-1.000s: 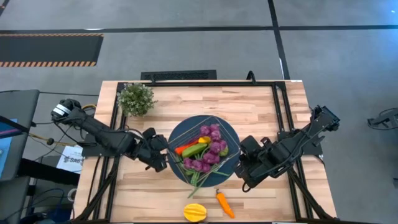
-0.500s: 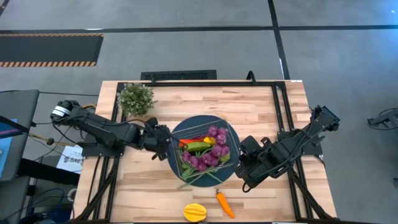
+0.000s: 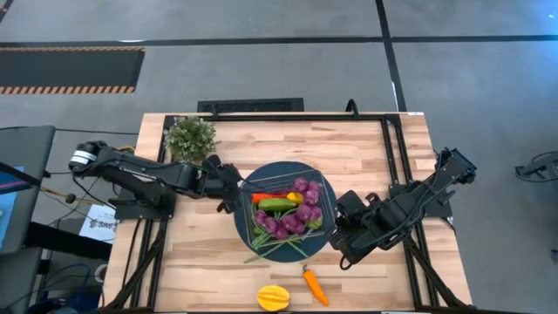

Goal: Build produce basket
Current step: Adjust the gold wire basket

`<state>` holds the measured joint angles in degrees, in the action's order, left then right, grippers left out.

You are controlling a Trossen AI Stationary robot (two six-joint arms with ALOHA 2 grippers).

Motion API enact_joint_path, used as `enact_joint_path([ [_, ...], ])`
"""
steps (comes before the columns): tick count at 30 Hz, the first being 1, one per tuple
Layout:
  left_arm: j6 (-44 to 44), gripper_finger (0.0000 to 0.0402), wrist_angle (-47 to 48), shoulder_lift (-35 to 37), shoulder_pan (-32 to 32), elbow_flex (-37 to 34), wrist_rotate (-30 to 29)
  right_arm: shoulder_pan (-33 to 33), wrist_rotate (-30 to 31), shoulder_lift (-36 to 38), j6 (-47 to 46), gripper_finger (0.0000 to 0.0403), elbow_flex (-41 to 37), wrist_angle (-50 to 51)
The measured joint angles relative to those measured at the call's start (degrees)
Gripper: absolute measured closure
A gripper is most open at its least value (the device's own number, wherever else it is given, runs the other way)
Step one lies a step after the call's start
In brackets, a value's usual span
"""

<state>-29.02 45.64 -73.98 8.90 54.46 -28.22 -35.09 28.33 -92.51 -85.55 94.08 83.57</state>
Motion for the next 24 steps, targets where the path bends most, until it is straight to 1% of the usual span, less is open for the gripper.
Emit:
enact_joint_path([
  [2, -2.1, 0.0187, 0.1, 1.1, 0.7, 0.1, 2.3, 0.0, -0.4, 0.0, -0.2, 0.0268, 0.0, -0.2],
  [5, -6.5, 0.0187, 0.8, 2.6, 2.3, 0.1, 7.4, 0.0, -0.4, -0.1, -1.8, 0.0268, 0.0, -0.4],
  [7, -9.1, 0.0187, 2.3, 2.8, 3.9, 0.1, 9.1, 0.0, -0.3, -0.5, -1.7, 0.0268, 0.0, -1.1],
  [9, -10.6, 0.0187, 3.5, 2.8, 5.7, 0.0, 8.9, 0.0, -0.1, -0.7, -1.5, 0.0268, 0.0, -1.5],
  [13, -12.4, 0.0187, 2.9, 2.3, 7.9, -2.1, 6.8, 0.4, 0.3, -0.6, -1.5, 0.0268, 0.0, -1.2],
  [18, -14.2, 0.0187, 0.5, 2.4, 8.1, -5.4, 6.8, 1.2, 0.6, -0.6, -1.2, 0.0268, 0.0, -1.1],
  [24, -13.0, 0.0187, -6.4, 2.3, 7.3, -8.1, 4.7, 2.2, 0.7, -0.6, -0.9, 0.0268, 0.0, -1.1],
])
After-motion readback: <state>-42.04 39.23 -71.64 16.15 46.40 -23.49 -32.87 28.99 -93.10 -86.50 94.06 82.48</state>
